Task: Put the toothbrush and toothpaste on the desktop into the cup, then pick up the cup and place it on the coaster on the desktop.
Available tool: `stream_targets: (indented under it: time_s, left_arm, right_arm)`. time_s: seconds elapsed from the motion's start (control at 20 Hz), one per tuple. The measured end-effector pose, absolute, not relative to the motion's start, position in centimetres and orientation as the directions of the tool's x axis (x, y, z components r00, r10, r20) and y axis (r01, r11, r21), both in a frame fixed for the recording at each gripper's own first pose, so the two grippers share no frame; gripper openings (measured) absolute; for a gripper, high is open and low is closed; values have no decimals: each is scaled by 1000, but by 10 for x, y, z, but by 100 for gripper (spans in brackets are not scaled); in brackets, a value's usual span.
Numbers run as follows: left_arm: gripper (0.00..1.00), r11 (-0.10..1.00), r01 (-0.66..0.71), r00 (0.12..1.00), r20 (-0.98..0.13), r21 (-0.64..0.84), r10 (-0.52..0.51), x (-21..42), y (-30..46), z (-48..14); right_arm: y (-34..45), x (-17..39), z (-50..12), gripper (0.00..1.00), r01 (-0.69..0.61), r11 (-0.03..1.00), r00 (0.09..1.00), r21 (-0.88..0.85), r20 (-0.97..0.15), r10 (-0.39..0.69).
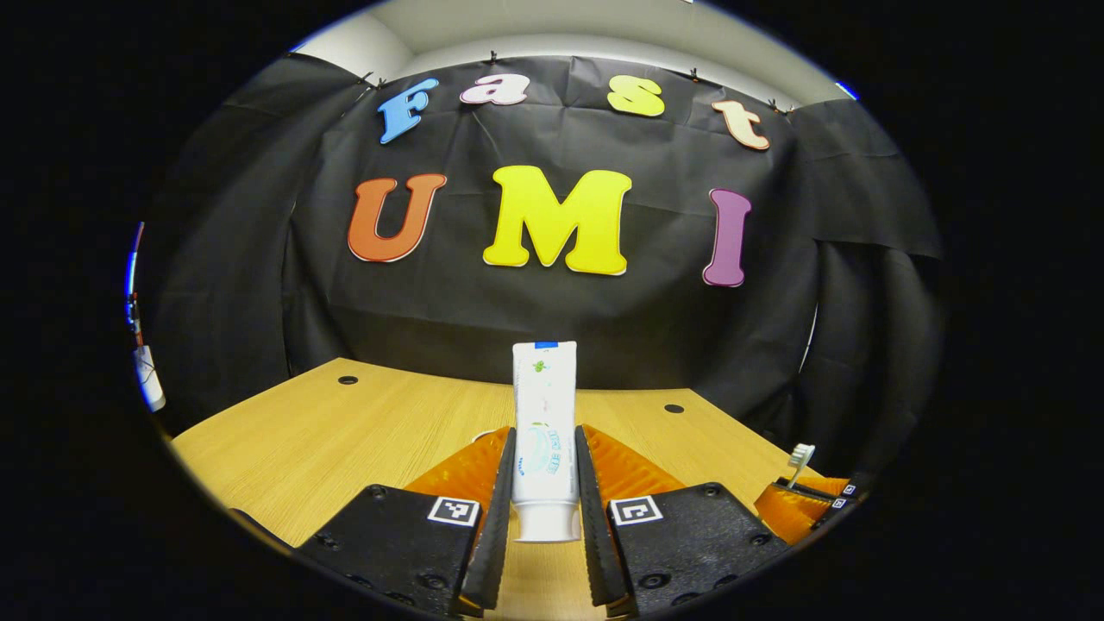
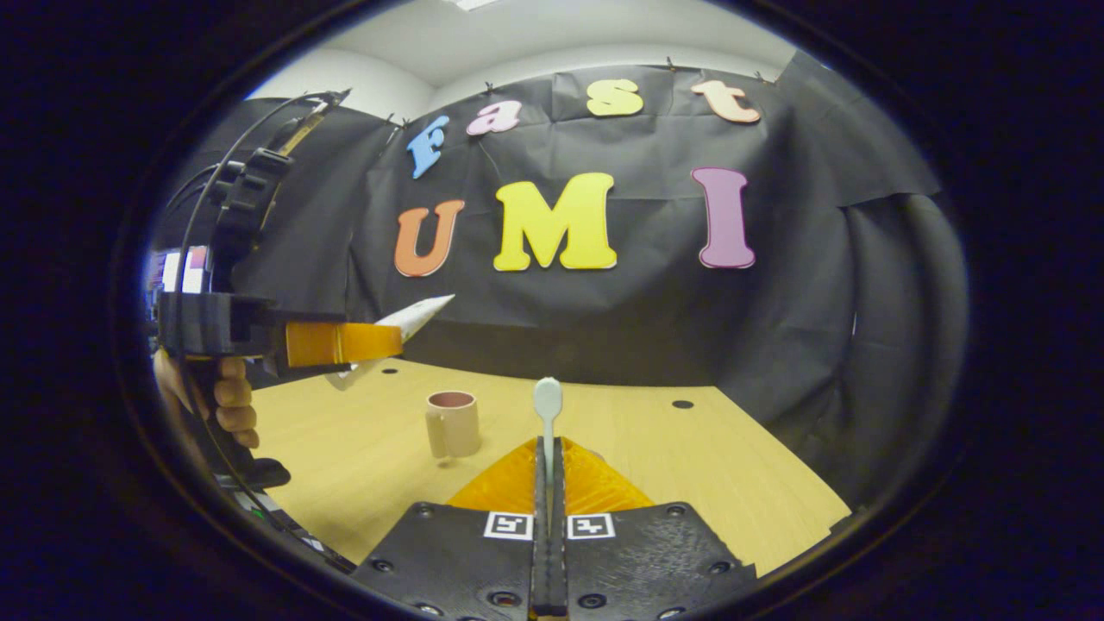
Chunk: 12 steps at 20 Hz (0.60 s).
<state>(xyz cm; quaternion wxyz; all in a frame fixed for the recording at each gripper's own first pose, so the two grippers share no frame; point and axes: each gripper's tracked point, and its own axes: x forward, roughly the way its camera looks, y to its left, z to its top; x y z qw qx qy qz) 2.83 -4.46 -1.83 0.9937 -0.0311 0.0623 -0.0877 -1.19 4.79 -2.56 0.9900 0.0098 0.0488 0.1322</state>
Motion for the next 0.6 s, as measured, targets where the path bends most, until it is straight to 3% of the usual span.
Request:
stream_targets:
  time_s: [0.3, 0.5, 0.6]
  left_arm:
    - [41, 988, 154, 978, -141, -25, -156, 36, -53, -43]
    - [42, 988, 145, 973, -172, -58, -153, 68, -52, -55]
    - [41, 990, 140, 981, -133, -28, -142, 93, -48, -45]
  right_arm:
    - [48, 0, 1, 0, -291, 957, 957, 10, 3, 291]
    - [52, 13, 9, 0, -313, 949, 950, 33, 16, 312]
    - [54, 19, 6, 0, -322, 946, 947, 45, 16, 321]
